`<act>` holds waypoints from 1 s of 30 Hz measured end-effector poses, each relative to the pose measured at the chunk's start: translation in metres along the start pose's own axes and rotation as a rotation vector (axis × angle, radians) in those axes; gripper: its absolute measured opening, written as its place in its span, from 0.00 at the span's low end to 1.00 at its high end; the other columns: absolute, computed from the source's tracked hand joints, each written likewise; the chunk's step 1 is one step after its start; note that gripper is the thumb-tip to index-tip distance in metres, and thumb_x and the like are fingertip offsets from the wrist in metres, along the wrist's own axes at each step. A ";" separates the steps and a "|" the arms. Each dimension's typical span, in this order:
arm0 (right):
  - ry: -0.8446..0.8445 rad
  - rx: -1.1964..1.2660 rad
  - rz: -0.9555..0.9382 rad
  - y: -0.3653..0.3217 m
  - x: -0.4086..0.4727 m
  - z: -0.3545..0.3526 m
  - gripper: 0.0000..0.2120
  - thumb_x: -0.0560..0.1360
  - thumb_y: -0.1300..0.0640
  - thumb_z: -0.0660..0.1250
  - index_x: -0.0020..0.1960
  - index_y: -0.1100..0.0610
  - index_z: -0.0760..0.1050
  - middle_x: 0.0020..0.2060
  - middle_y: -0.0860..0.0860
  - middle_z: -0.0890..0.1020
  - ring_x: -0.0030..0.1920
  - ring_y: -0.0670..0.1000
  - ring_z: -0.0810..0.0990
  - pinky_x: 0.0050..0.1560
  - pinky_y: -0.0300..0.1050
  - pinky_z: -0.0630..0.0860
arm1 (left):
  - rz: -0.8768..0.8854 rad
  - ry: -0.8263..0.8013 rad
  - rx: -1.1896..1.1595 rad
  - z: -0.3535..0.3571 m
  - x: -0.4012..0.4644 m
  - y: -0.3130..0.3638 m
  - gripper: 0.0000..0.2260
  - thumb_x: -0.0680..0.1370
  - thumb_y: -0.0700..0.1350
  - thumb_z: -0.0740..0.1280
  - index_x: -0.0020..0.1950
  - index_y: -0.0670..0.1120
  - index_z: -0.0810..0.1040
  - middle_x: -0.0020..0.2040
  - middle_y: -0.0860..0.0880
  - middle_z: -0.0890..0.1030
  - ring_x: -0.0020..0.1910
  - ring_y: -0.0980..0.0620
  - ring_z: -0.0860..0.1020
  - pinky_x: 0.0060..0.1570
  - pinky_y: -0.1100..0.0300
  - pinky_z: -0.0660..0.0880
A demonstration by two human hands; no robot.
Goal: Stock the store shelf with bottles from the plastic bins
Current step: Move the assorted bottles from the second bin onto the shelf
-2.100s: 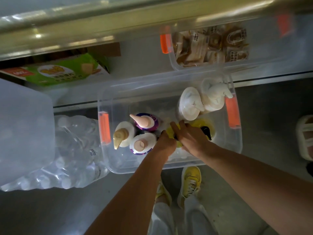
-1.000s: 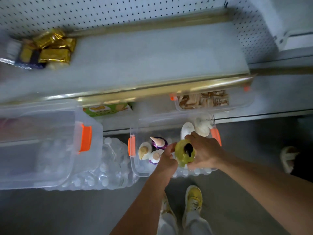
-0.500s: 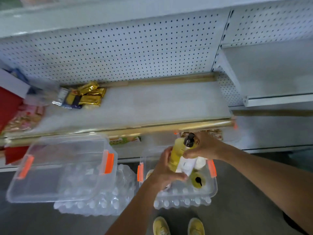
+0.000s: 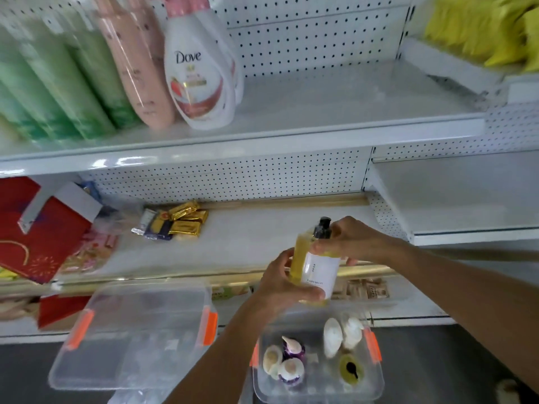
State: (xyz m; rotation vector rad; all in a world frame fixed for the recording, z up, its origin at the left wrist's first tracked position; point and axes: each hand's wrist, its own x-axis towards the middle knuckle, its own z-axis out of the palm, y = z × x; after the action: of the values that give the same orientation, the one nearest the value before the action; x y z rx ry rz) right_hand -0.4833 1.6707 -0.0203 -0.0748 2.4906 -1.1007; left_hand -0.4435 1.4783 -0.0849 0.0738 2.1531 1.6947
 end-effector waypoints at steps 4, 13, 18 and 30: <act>0.072 -0.043 -0.074 -0.040 -0.011 -0.023 0.17 0.69 0.39 0.71 0.44 0.53 0.77 0.43 0.52 0.82 0.43 0.51 0.82 0.38 0.50 0.83 | 0.080 0.031 0.007 -0.018 -0.004 0.040 0.38 0.51 0.48 0.82 0.58 0.58 0.72 0.53 0.52 0.80 0.48 0.57 0.80 0.39 0.64 0.78; 0.267 -0.077 -0.156 -0.122 -0.026 -0.076 0.30 0.55 0.28 0.68 0.43 0.51 0.78 0.39 0.47 0.83 0.40 0.49 0.83 0.29 0.42 0.80 | 0.284 0.080 0.064 -0.059 -0.007 0.124 0.36 0.56 0.48 0.83 0.57 0.59 0.67 0.53 0.53 0.78 0.49 0.56 0.79 0.41 0.61 0.80; 0.357 -0.141 -0.219 -0.166 -0.025 -0.113 0.33 0.55 0.27 0.68 0.45 0.53 0.77 0.41 0.48 0.82 0.39 0.50 0.84 0.28 0.40 0.79 | 0.409 0.105 0.084 -0.078 0.003 0.174 0.38 0.57 0.49 0.83 0.60 0.58 0.66 0.53 0.53 0.79 0.49 0.56 0.80 0.38 0.65 0.77; 0.459 -0.252 -0.272 -0.222 0.026 -0.172 0.28 0.55 0.35 0.71 0.44 0.55 0.78 0.41 0.49 0.83 0.40 0.50 0.83 0.34 0.49 0.83 | 0.521 0.237 0.052 -0.099 0.082 0.235 0.35 0.62 0.36 0.80 0.63 0.51 0.67 0.52 0.51 0.80 0.48 0.58 0.80 0.41 0.64 0.78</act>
State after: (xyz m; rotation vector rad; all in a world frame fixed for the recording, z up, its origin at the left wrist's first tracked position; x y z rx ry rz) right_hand -0.6000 1.6323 0.2332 -0.2671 3.0989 -0.9844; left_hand -0.5993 1.4716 0.1326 0.5121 2.5098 2.0051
